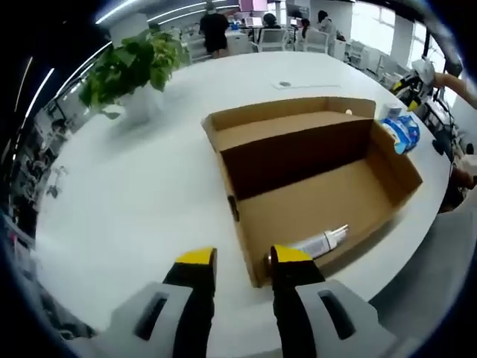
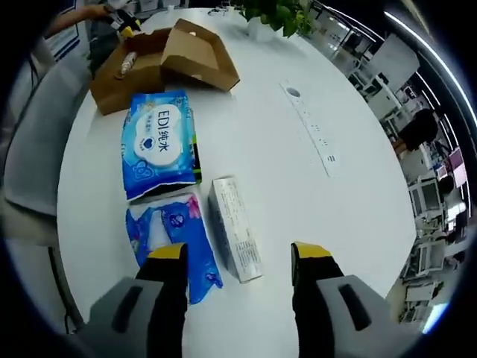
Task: Operate the shoe box by opening the lid, removing the specified soft item, and placing it in the target area until the item is outside and the box remains undamaged.
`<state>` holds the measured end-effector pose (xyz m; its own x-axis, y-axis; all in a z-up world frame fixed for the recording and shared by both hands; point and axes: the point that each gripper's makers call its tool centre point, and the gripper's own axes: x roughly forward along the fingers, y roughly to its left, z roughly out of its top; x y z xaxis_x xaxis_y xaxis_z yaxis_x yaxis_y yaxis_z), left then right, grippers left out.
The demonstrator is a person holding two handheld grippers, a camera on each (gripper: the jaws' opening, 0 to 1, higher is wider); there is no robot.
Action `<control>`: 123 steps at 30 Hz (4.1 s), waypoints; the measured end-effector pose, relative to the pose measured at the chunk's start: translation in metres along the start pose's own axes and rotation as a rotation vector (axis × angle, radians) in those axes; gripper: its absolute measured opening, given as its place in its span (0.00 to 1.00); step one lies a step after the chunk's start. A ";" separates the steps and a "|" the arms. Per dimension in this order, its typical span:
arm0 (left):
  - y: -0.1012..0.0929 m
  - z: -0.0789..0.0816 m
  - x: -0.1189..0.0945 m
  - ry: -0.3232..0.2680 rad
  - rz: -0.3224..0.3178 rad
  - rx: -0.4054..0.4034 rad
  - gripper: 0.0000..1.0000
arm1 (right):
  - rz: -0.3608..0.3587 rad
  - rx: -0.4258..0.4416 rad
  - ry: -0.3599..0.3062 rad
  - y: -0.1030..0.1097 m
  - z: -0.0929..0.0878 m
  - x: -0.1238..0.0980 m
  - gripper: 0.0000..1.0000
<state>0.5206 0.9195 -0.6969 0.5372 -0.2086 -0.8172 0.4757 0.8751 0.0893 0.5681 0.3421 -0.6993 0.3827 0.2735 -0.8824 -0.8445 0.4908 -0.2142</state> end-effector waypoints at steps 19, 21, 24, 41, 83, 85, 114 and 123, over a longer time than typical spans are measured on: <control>-0.044 0.023 0.014 0.088 -0.319 0.434 0.44 | -0.138 0.328 -0.153 0.039 0.021 -0.049 0.96; -0.048 0.023 0.016 0.097 -0.346 0.471 0.44 | -0.137 0.344 -0.162 0.048 0.023 -0.051 0.96; -0.056 0.022 0.021 0.122 -0.402 0.513 0.46 | -0.139 0.365 -0.174 0.060 0.025 -0.054 0.96; -0.080 0.009 0.044 0.299 -0.624 0.822 0.50 | -0.124 0.496 -0.283 0.115 0.052 -0.072 0.96; -0.087 -0.019 0.086 0.324 -0.699 1.080 0.23 | -0.148 0.609 -0.334 0.145 0.055 -0.070 0.96; -0.087 -0.020 0.088 0.323 -0.690 1.088 0.22 | -0.147 0.609 -0.334 0.145 0.055 -0.070 0.96; -0.096 -0.009 0.080 0.267 -0.608 0.976 0.17 | -0.119 0.552 -0.411 0.159 0.076 -0.075 0.90; -0.107 0.007 0.062 0.189 -0.608 0.950 0.17 | -0.097 0.473 -0.473 0.169 0.099 -0.075 0.84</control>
<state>0.5080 0.8100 -0.7536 -0.0376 -0.3452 -0.9378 0.9986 -0.0489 -0.0221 0.4340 0.4864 -0.6279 0.6625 0.4895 -0.5671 -0.5840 0.8116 0.0183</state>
